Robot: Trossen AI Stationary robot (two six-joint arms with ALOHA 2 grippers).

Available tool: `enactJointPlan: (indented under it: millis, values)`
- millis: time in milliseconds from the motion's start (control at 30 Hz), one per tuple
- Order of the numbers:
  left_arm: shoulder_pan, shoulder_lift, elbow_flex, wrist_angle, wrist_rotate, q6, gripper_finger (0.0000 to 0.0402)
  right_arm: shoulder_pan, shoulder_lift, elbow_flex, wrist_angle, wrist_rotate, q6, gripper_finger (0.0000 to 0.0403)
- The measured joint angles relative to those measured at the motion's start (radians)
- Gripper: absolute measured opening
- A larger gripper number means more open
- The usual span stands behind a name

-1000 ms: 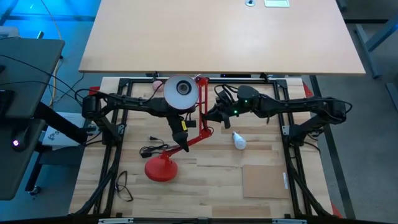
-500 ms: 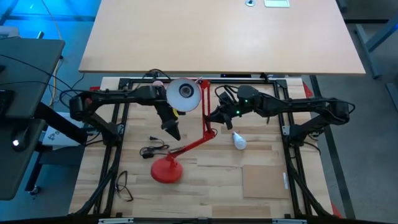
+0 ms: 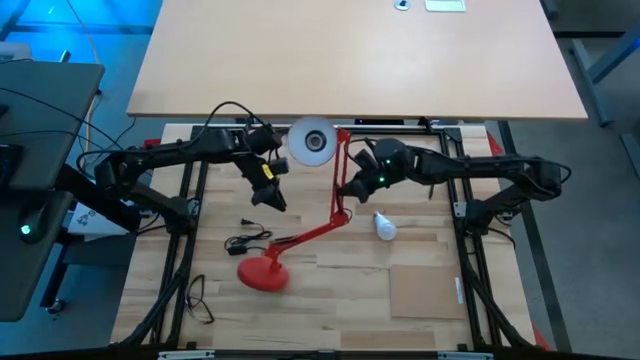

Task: Screw lightbulb
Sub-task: Prepare the desk lamp

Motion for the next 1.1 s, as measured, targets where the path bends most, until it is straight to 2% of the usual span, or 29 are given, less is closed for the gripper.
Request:
enactJointPlan:
  millis: [167, 367, 533, 733, 867, 967, 1100]
  values:
    - [-0.031, 0.0, -0.046, -0.012, -0.091, 0.017, 0.0122, -0.02, 0.028, 0.0, 0.0, 0.004, 0.051, 0.0029]
    - [-0.094, 0.0, -0.17, 0.06, -0.091, -0.027, 0.0122, -0.038, 0.109, 0.0, -0.002, 0.015, 0.136, 0.0031]
    - [-0.135, 0.0, -0.264, 0.218, -0.089, -0.103, 0.0122, -0.052, 0.192, -0.001, -0.001, 0.022, 0.199, 0.0034]
    - [-0.149, 0.0, -0.311, 0.368, -0.096, -0.179, 0.0122, -0.071, 0.275, -0.002, 0.002, 0.03, 0.281, 0.0035]
    - [-0.149, 0.0, -0.327, 0.384, -0.097, -0.185, 0.0122, -0.081, 0.309, -0.003, 0.017, 0.031, 0.325, 0.0035]
    - [-0.149, 0.0, -0.328, 0.385, -0.096, -0.186, 0.0122, -0.083, 0.316, -0.005, 0.031, 0.063, 0.323, 0.0075]
    - [-0.149, 0.0, -0.328, 0.384, -0.093, -0.186, 0.0122, -0.084, 0.318, -0.007, 0.029, 0.109, 0.338, 0.0166]
